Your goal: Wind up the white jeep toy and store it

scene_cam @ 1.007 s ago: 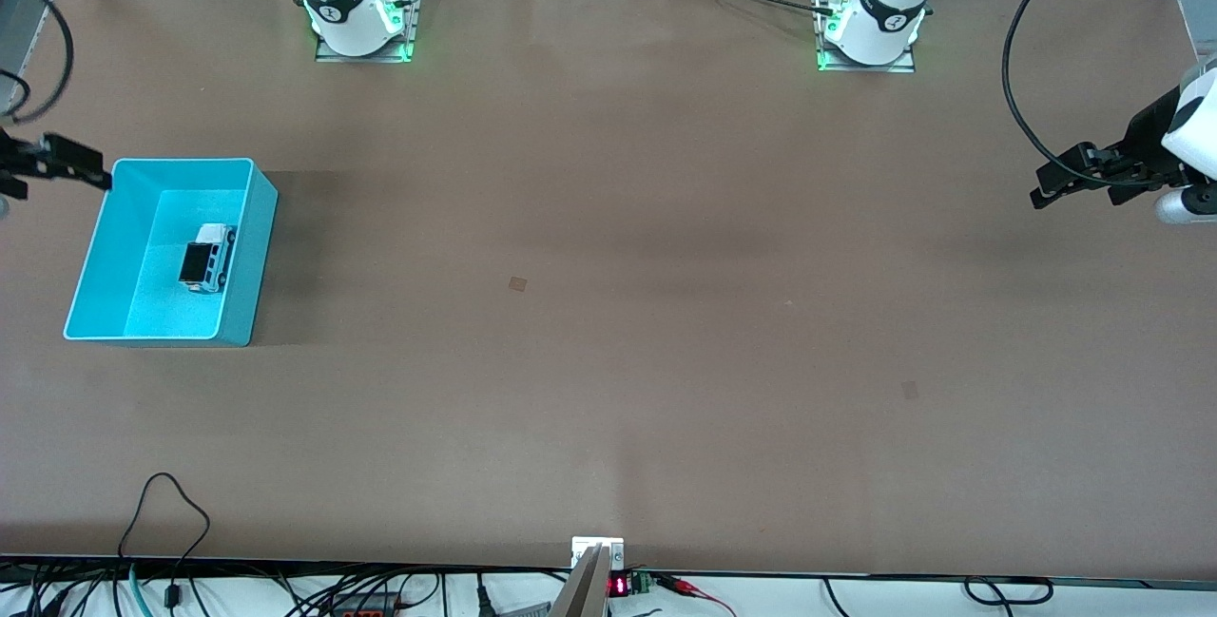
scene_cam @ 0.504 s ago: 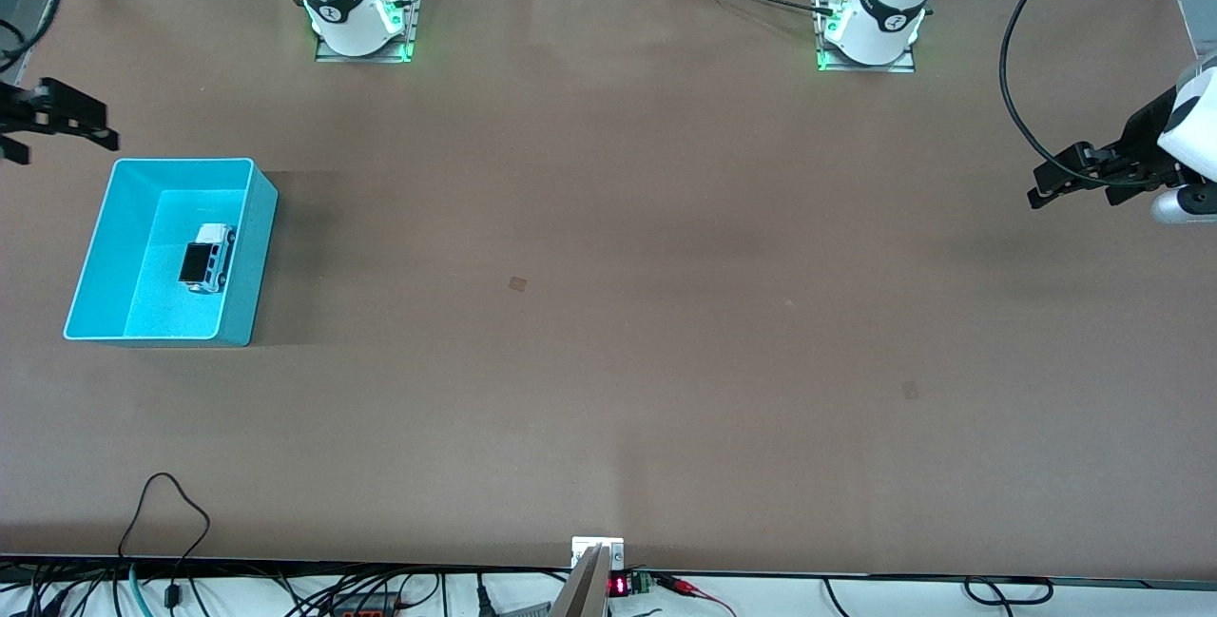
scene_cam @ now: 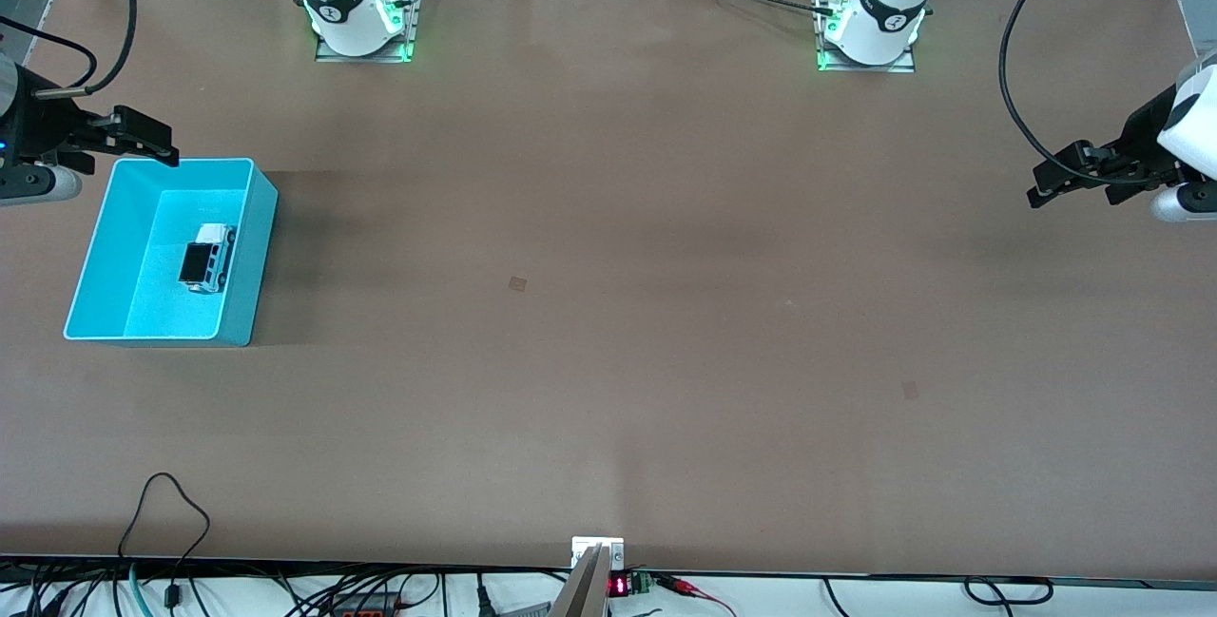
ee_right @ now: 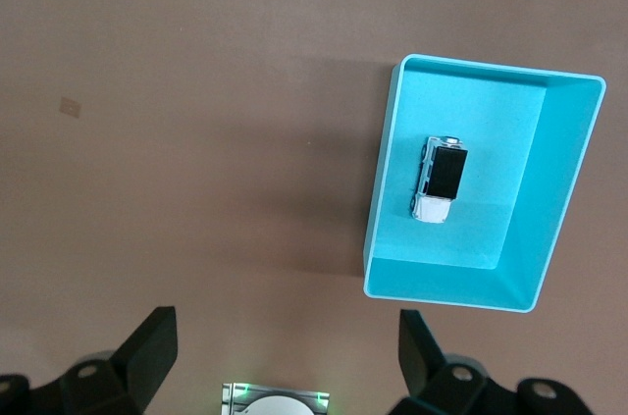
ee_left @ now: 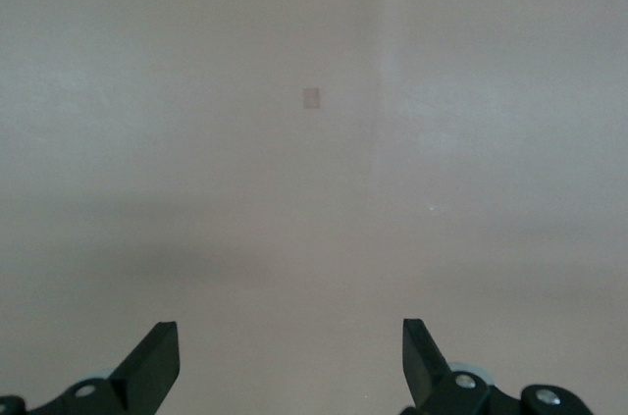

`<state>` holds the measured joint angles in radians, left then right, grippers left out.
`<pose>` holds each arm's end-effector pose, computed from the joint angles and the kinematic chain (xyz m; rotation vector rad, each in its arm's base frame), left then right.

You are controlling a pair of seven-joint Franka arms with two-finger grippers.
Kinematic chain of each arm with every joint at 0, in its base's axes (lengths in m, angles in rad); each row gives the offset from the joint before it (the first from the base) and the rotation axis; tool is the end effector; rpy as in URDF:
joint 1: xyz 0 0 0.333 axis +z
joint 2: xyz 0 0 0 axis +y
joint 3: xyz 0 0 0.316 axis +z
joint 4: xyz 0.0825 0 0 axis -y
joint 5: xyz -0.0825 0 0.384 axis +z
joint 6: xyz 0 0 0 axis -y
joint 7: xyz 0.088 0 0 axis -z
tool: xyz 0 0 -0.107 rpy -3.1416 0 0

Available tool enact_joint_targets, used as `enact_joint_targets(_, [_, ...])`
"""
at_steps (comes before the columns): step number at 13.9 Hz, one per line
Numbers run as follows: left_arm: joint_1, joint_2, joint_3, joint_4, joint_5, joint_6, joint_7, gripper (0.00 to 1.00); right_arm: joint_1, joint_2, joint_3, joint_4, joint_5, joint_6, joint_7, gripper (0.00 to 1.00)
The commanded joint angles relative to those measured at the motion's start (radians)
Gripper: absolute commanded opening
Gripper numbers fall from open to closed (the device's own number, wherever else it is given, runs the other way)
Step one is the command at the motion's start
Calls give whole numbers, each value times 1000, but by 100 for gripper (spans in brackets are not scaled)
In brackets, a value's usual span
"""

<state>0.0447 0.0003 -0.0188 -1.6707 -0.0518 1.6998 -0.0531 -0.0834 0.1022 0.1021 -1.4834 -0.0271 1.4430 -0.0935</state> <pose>0.5639 0.0097 0.5884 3.0866 0.1311 0.0434 0.5713 0.0044 0.5976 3.1175 0.1730 -0.2230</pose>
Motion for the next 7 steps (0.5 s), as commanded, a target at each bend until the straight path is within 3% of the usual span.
enact_joint_targets(1, [-2,-13,0,2,17,-18,4,100,2,11,-2,0,4,25,8,100])
enact_joint_targets(7, [3,-14,0,2,17,-19,4,100,1,21,-2,-2,-17,25,70,100])
